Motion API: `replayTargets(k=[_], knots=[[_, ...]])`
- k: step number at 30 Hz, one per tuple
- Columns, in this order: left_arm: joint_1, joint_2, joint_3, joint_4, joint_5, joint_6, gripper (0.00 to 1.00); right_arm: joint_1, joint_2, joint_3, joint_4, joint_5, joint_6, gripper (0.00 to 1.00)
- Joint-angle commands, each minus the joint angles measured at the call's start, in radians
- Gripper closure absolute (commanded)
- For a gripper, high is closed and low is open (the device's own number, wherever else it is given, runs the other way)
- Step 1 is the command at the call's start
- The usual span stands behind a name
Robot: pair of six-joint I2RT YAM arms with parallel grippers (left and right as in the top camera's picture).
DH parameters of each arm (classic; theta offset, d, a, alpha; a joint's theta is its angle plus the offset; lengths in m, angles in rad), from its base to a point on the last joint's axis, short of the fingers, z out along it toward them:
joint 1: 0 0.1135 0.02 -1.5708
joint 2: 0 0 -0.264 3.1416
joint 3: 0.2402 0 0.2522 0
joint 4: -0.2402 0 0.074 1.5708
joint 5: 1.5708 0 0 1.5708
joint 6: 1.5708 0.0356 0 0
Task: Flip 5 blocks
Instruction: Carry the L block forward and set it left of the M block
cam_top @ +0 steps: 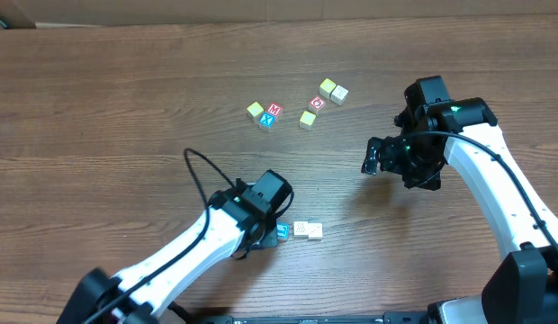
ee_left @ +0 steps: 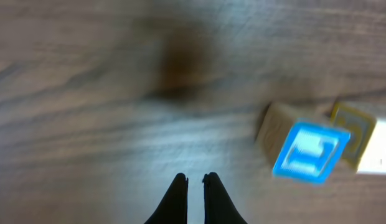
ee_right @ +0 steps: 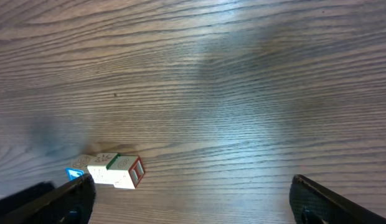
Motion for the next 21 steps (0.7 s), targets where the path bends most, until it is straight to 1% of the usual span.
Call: replayTargets(k=[1, 3, 7, 10, 21], knots=[[0.005, 0.074, -0.008, 0.071, 0.033, 0.066, 0.96, 0.0, -0.007, 0.013, 0.002, -0.013, -0.007, 0.0], [0.005, 0.101, -0.008, 0.105, 0.062, 0.072, 0.96, 0.0, -0.007, 0.013, 0.002, -0.012, -0.007, 0.0], [0.005, 0.127, -0.008, 0.122, 0.08, 0.073, 0.96, 0.0, -0.007, 0.013, 0.002, -0.012, -0.007, 0.0], [0.005, 0.129, -0.008, 0.134, 0.097, 0.091, 0.96, 0.0, -0.007, 0.013, 0.002, -0.012, -0.007, 0.0], [0.005, 0.129, -0.008, 0.178, 0.15, 0.098, 0.96, 0.0, -0.007, 0.013, 0.002, -0.012, -0.007, 0.0]])
